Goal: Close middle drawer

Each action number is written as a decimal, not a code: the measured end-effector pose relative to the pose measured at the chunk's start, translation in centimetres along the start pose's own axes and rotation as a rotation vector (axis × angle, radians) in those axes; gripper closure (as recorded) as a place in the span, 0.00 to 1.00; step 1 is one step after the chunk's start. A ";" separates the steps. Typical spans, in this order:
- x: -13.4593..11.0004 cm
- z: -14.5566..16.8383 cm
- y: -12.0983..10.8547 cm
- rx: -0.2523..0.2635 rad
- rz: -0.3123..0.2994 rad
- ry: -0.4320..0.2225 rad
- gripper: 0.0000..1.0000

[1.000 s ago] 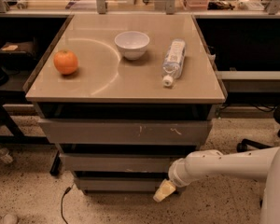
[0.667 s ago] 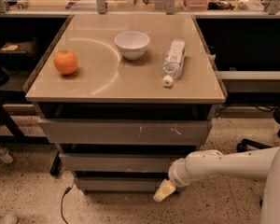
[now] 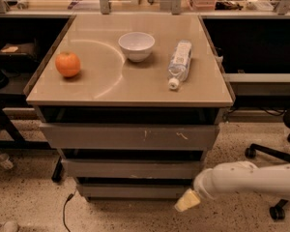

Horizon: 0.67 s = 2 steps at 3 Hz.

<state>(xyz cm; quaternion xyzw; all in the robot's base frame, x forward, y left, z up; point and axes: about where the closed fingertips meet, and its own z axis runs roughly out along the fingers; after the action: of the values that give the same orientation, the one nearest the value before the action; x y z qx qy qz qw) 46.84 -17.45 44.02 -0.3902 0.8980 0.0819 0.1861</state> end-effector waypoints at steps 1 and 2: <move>8.5 -7.4 0.1 0.080 0.265 0.126 0.00; 18.2 -14.5 4.1 0.112 0.491 0.320 0.00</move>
Offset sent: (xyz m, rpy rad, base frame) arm -0.4644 -0.1908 0.1471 -0.3285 0.6210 -1.0008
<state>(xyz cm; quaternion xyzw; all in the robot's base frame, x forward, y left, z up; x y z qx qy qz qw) 28.49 -31.09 50.09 -0.1585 0.9865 0.0124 0.0381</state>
